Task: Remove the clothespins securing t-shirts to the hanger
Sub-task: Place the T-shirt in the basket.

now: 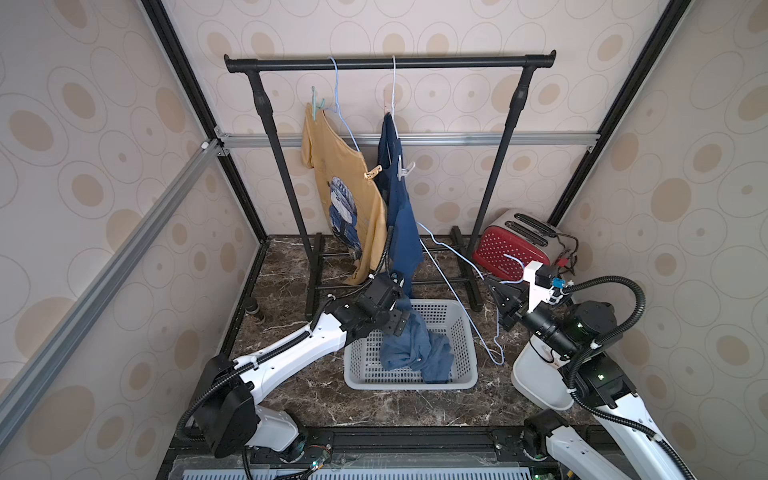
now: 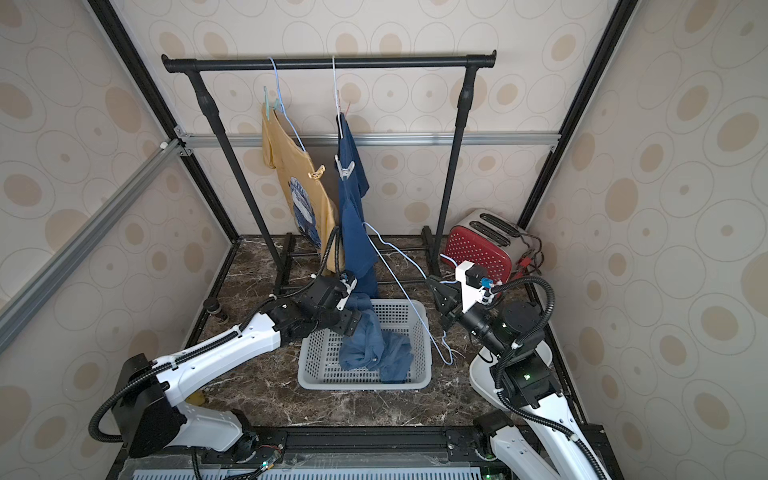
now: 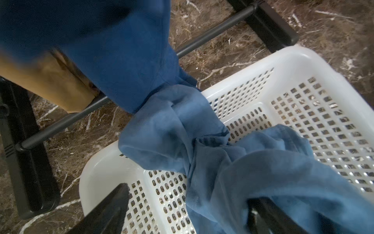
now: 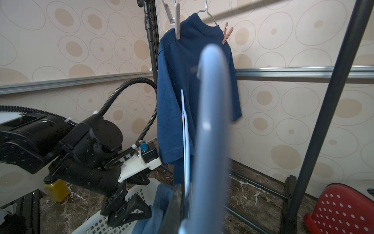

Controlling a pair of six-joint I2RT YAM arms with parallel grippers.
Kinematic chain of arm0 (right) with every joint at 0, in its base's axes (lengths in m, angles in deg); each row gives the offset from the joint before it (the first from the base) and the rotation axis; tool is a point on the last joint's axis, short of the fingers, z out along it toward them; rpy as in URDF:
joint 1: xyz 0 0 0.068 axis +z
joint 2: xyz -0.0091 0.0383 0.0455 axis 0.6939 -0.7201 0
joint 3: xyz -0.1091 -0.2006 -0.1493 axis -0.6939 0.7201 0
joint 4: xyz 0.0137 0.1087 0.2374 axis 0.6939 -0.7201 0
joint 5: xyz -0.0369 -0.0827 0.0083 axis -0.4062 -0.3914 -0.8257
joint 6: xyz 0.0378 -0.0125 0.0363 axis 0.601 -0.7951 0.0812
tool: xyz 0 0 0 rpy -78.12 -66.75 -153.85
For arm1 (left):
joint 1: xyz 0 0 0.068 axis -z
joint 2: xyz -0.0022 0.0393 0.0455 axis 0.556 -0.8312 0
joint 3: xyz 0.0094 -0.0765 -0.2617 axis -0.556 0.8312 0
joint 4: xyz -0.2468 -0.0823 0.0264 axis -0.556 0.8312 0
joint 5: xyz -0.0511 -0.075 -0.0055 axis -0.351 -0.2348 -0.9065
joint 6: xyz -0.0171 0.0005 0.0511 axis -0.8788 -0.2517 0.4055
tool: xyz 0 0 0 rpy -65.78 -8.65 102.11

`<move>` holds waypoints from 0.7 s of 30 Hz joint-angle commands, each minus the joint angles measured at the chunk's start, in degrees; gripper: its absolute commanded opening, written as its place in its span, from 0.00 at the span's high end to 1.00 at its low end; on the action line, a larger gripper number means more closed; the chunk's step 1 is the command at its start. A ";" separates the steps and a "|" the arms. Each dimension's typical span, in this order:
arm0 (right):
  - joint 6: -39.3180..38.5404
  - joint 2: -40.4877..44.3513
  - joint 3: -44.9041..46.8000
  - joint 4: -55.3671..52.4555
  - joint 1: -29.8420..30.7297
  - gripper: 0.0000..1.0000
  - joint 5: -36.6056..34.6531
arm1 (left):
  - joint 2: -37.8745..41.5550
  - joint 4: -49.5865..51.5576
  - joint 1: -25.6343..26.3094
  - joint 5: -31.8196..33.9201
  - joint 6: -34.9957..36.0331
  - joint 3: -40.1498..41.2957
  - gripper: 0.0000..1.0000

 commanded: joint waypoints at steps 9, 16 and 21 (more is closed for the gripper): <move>-2.91 -1.05 -1.49 -0.87 -0.33 1.00 -0.33 | -3.95 17.89 2.66 8.73 19.19 -6.25 0.01; -3.67 -2.22 -2.16 -0.51 -0.53 1.00 -0.17 | -0.13 22.60 2.93 10.75 31.85 -4.14 0.01; -3.80 -2.61 -2.14 -0.52 -0.84 1.00 0.00 | 7.24 21.67 1.94 -8.94 31.40 -2.85 0.01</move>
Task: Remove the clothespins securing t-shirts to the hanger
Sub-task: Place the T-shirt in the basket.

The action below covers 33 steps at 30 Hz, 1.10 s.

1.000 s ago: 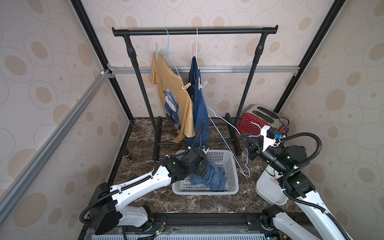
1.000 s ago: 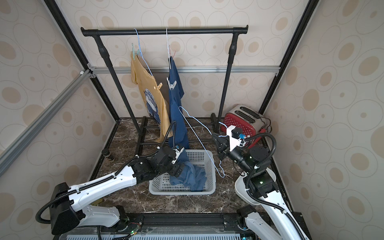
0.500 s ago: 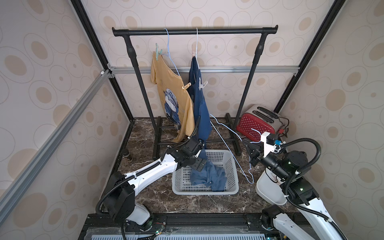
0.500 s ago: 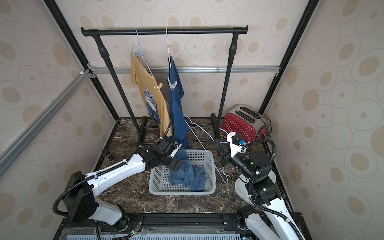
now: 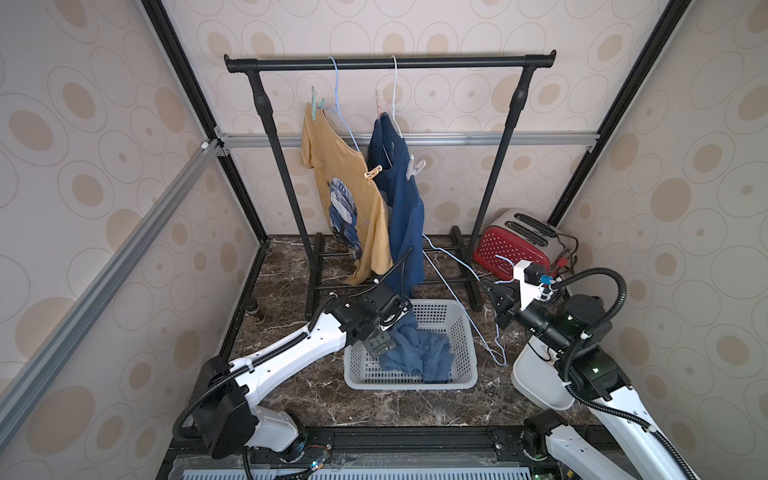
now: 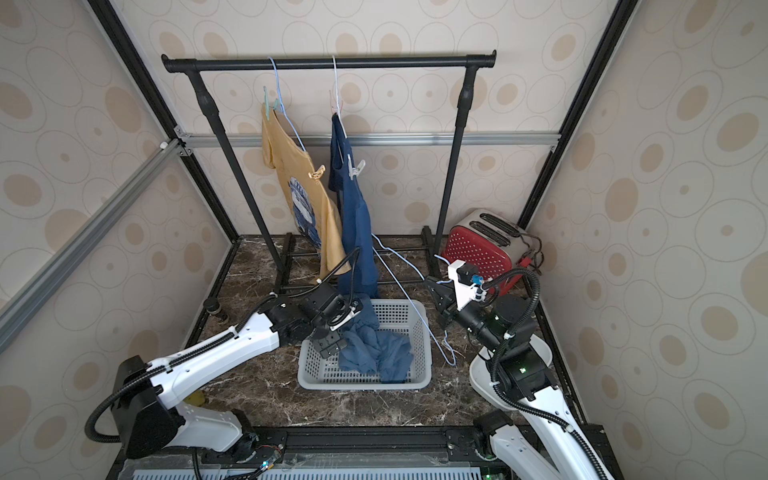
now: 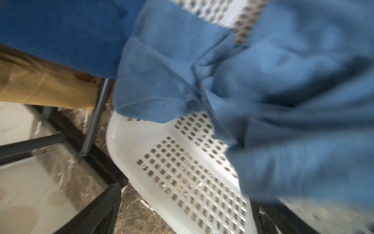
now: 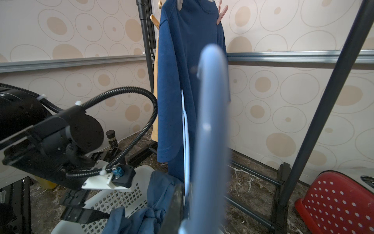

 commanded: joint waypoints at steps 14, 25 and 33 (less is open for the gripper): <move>-0.60 0.24 -2.11 1.76 -0.67 1.00 0.67 | -1.95 -3.34 -9.46 -9.76 -27.21 -4.24 0.13; -1.35 1.27 -2.32 0.01 -1.06 1.00 0.06 | -10.14 -15.66 -11.86 -8.59 -44.16 -4.46 0.28; -1.21 1.12 -2.19 0.06 -1.49 1.00 0.49 | -10.87 -24.14 -12.02 -2.73 -51.75 0.24 0.49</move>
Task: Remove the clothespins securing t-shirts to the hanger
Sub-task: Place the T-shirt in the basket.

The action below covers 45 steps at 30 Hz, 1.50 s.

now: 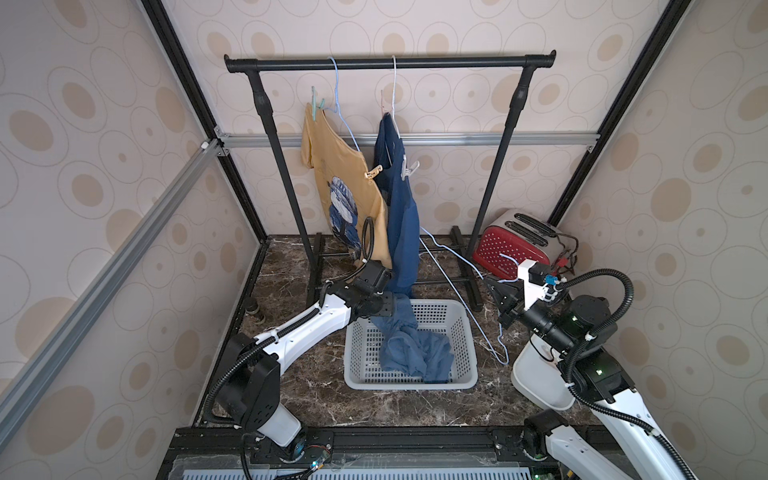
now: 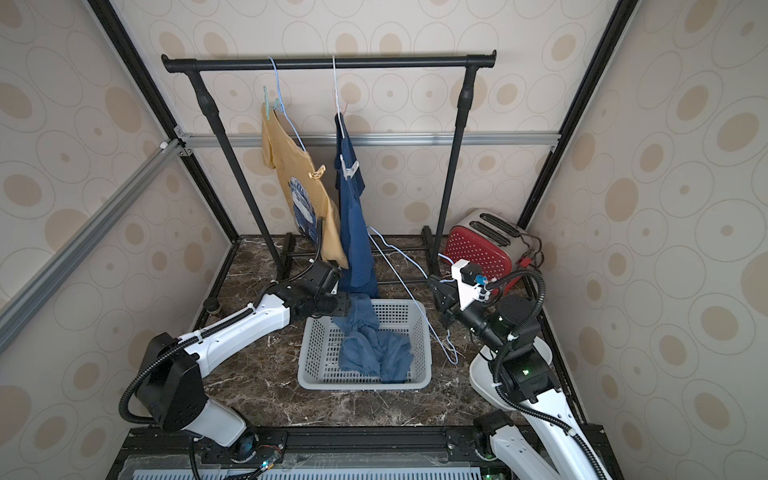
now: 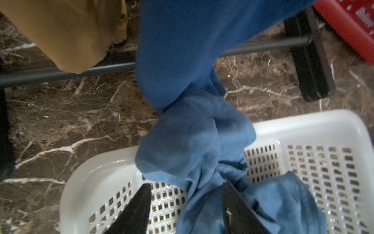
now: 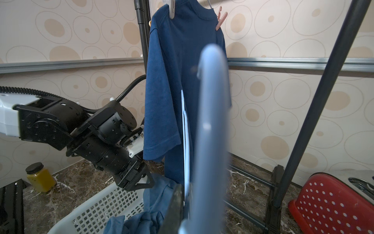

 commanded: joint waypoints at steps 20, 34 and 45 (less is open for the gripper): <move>-0.85 0.73 -2.96 -0.56 -2.47 1.00 1.79 | -5.90 -6.14 -0.86 2.14 -6.86 0.54 0.91; 0.77 -0.76 -2.12 2.79 -2.83 1.00 2.32 | 9.50 3.39 5.85 5.45 -8.35 4.66 1.00; 0.71 -1.33 -2.73 3.02 -2.98 1.00 2.58 | 11.43 3.35 8.27 1.23 -11.65 15.48 1.00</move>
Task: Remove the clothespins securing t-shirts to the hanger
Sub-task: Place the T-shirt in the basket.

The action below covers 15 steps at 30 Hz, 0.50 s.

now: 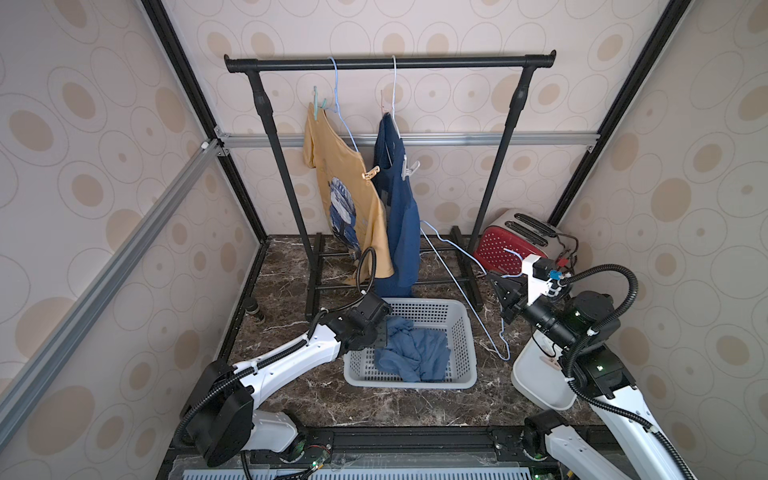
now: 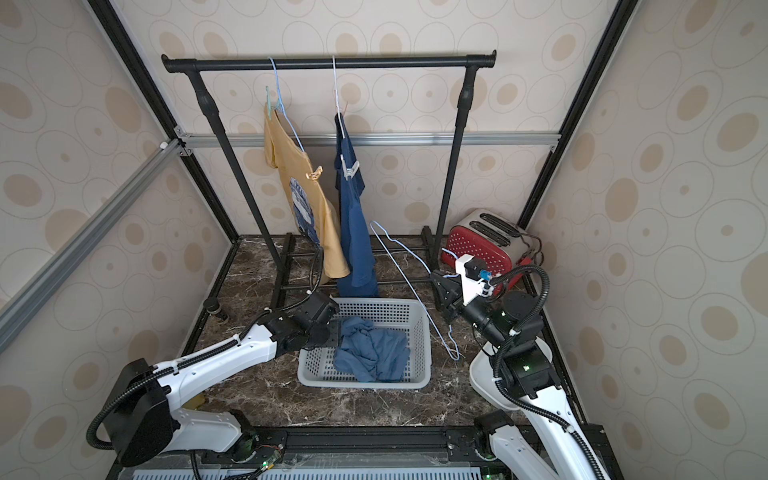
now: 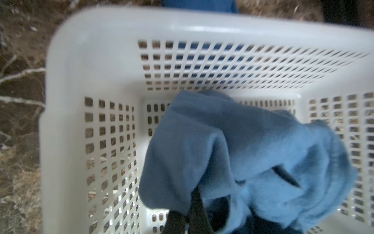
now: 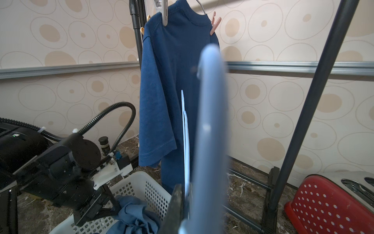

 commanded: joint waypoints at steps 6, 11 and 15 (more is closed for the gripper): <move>-0.40 0.00 -1.75 1.17 -0.31 1.00 0.08 | 5.68 2.28 2.39 5.32 5.73 -2.42 0.45; -1.03 0.73 -2.14 -1.16 -0.32 1.00 -3.90 | 13.91 1.23 3.95 8.53 19.13 -1.78 0.34; -2.91 0.82 -4.56 -6.95 -0.30 1.00 -9.23 | 19.45 -0.62 4.06 9.38 32.11 -1.65 0.34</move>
